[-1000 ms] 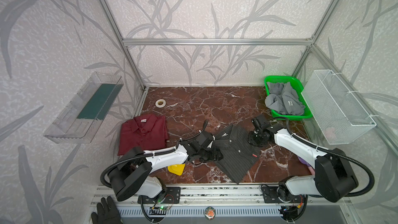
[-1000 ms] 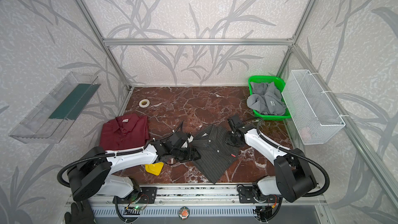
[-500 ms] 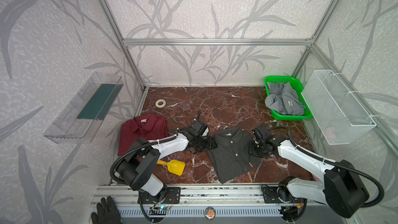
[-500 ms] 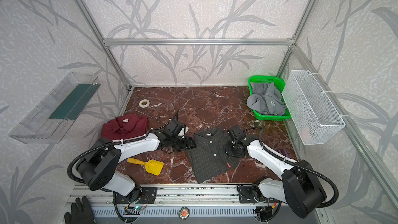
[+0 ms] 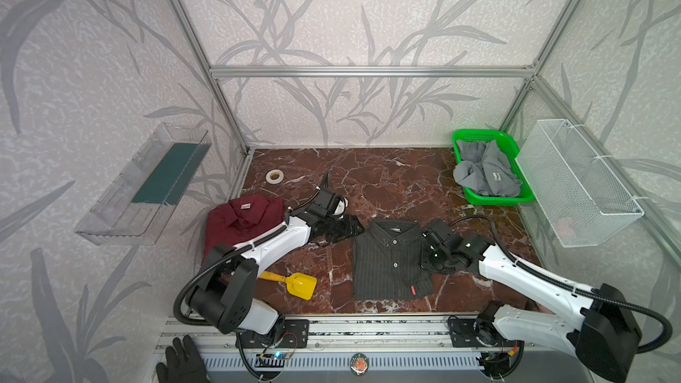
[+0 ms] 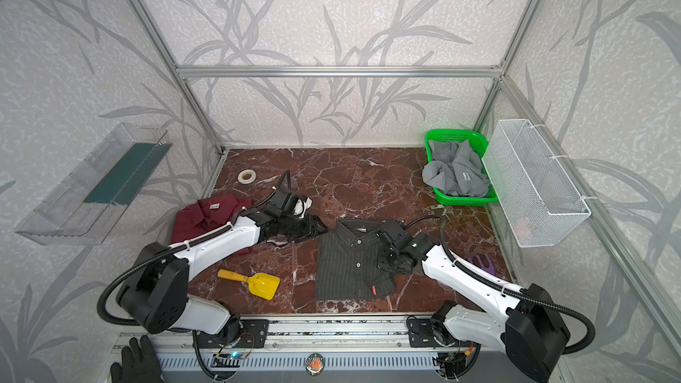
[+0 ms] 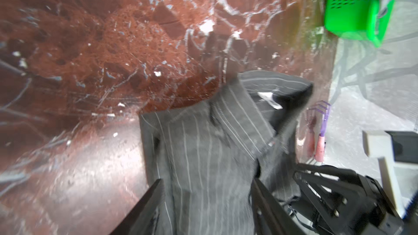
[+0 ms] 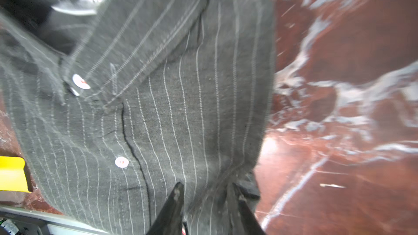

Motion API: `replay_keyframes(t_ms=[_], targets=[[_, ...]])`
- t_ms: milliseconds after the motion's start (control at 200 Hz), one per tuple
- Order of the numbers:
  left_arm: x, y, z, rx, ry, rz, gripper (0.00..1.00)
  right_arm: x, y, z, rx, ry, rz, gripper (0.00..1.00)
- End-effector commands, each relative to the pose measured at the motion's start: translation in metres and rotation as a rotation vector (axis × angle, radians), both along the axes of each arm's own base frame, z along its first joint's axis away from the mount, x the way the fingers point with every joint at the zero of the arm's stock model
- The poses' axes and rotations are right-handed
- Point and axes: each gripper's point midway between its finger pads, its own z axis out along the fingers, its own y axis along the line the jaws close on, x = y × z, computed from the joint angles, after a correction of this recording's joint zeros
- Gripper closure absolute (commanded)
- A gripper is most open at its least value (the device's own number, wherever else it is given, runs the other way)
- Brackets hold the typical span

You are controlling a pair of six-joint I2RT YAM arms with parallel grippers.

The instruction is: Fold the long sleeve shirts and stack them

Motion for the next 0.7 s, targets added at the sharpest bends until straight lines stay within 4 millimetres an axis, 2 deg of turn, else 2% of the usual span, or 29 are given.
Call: replay_keyframes(t_ms=[0,140,210,400,510,595,695], targets=[[-0.023,0.002,0.013,0.024,-0.007,-0.009,0.39,-0.002,-0.005,0.011,-0.011,-0.021,0.009,0.67],[-0.050,-0.023,0.018,0.017,-0.015,-0.070,0.38,0.004,0.022,0.010,0.134,-0.061,0.050,0.70],[-0.059,-0.029,0.011,0.026,-0.007,-0.086,0.38,0.002,0.027,-0.003,0.145,-0.033,0.059,0.71],[-0.078,-0.029,-0.038,0.047,0.088,-0.085,0.39,-0.005,0.030,-0.051,0.109,0.070,0.075,0.72],[-0.084,-0.019,-0.056,0.084,0.109,-0.073,0.39,-0.008,0.035,-0.067,0.113,0.115,0.087,0.70],[-0.087,-0.011,-0.059,0.125,0.108,-0.075,0.39,-0.010,0.038,-0.066,0.125,0.121,0.096,0.65],[-0.086,-0.001,-0.055,0.170,0.092,-0.080,0.39,-0.003,0.035,-0.041,0.115,0.061,0.113,0.55]])
